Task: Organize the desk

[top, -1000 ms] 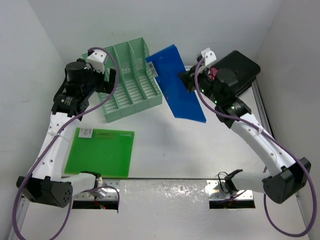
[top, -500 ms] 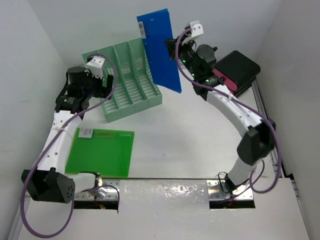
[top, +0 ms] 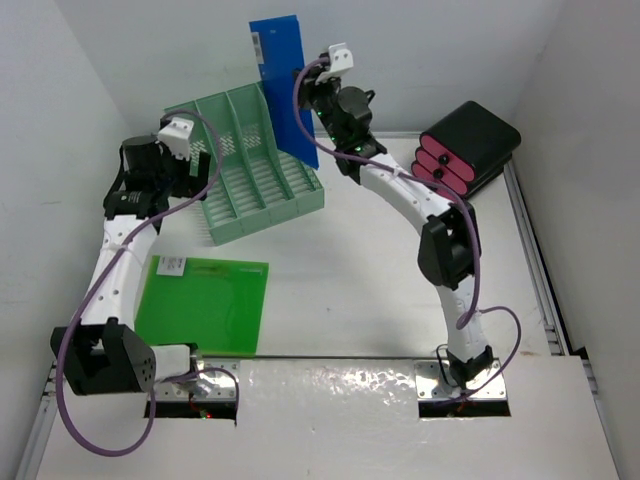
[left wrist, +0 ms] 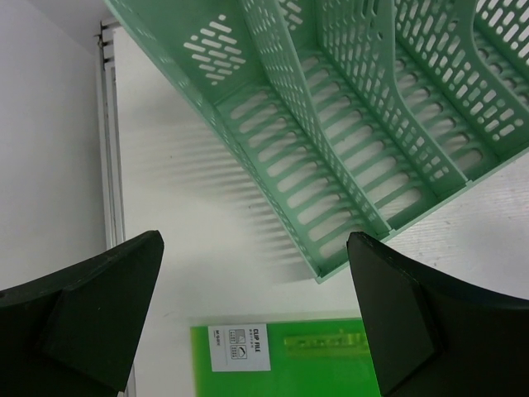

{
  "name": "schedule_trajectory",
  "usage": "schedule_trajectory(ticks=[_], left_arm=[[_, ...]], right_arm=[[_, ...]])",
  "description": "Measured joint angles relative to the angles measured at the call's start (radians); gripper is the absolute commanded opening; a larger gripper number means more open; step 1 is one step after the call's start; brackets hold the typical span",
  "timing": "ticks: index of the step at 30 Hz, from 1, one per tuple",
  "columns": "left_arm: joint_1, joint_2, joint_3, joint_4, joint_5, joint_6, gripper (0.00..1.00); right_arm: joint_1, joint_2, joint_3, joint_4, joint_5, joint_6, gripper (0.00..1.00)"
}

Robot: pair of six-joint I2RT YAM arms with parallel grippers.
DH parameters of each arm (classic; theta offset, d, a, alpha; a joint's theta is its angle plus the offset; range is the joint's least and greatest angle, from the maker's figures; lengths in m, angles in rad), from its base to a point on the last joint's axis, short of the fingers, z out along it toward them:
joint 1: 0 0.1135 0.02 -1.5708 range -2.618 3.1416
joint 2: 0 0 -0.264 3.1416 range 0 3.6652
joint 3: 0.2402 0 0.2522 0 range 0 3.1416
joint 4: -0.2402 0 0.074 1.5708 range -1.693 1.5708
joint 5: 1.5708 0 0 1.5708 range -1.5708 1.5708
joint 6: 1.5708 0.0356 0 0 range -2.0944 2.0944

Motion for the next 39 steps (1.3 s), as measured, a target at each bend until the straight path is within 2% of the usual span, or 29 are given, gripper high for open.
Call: schedule_trajectory(ticks=[7,12,18,23,30,39], left_arm=[[0.0,0.055,0.001,0.018,0.047,0.003,0.93],[0.0,0.097,0.016,0.027,0.098,-0.008,0.92],[0.0,0.185,0.028,0.049,0.113,-0.008,0.92],[0.0,0.251,0.032,0.055,0.121,-0.006,0.91],[0.0,0.266,0.035,0.067,0.119,0.011,0.91],[0.0,0.334,0.036,0.099,0.122,0.014,0.88]], right_arm=[[0.053,0.031,-0.132,0.262,0.059,-0.127,0.0],[0.071,0.097,-0.143,0.428,0.062,-0.177,0.0],[0.073,0.145,-0.266,0.655,0.04,-0.249,0.0],[0.077,0.204,-0.335,0.764,-0.008,-0.299,0.0],[0.079,0.259,-0.332,0.867,-0.05,-0.326,0.0],[0.069,0.278,-0.306,0.877,-0.051,-0.273,0.0]])
